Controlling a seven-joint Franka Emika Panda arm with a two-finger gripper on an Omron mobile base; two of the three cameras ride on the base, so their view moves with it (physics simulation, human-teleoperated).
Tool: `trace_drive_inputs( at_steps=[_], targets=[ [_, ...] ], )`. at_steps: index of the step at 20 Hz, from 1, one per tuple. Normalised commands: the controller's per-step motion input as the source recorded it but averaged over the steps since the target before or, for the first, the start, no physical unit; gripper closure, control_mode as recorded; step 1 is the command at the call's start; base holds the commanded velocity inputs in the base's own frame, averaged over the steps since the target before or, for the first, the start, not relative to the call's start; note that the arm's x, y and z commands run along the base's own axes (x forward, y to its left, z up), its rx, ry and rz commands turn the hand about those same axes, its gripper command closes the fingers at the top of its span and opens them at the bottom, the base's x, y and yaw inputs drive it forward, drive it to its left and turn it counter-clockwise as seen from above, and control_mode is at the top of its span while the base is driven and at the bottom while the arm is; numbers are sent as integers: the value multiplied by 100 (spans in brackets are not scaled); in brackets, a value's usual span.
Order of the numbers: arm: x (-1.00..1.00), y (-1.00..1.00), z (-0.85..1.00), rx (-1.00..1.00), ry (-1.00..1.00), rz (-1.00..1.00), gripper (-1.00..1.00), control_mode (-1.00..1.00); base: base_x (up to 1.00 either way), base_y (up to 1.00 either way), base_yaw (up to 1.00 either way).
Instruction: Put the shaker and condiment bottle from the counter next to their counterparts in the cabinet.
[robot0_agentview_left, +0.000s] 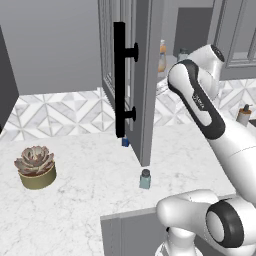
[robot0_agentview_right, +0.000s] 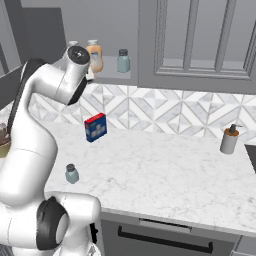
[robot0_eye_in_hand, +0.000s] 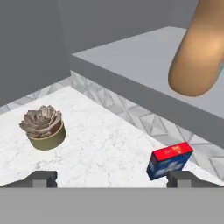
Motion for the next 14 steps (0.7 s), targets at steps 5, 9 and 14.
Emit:
trace_drive_inputs(
  at_steps=[5,9,14],
  targets=[
    [-7,-4,-84,1,2,20,-100,-100,0,0,0],
    [0,0,-79,0,0,16,-100,-100,0,0,0],
    [0,0,-69,0,-2,17,-100,-100,0,0,0]
  ],
)
